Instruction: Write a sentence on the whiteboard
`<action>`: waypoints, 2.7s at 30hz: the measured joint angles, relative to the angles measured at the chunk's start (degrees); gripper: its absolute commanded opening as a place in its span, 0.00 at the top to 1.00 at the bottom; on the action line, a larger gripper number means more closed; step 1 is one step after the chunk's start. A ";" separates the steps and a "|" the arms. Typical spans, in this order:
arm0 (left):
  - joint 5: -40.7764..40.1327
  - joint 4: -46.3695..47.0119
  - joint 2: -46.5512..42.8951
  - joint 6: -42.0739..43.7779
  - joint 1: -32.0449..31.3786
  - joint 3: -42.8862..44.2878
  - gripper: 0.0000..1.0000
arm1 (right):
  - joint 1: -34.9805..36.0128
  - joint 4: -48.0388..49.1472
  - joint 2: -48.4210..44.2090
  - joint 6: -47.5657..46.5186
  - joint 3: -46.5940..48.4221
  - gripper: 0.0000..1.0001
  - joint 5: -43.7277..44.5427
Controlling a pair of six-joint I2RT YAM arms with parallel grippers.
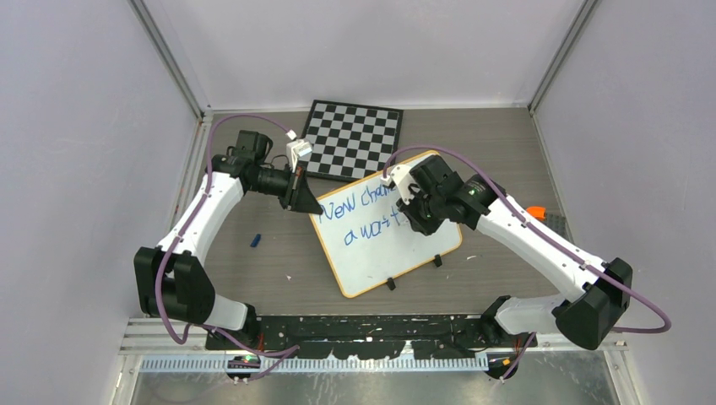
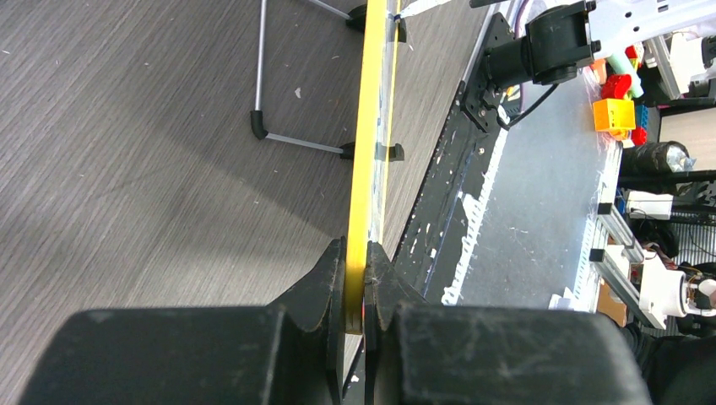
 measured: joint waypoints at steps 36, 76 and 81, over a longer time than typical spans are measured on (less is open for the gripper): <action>-0.07 -0.35 0.04 0.26 -0.48 0.50 1.00 | -0.07 -2.54 -1.42 -1.64 2.10 1.00 7.10; -10.99 -14.14 -2.54 10.14 26.82 11.13 0.00 | -12.04 -4.70 0.39 8.83 30.32 1.00 -7.15; -17.49 -16.65 -6.86 17.94 27.08 3.45 0.04 | -12.55 -3.58 -5.20 9.18 23.10 1.00 -8.07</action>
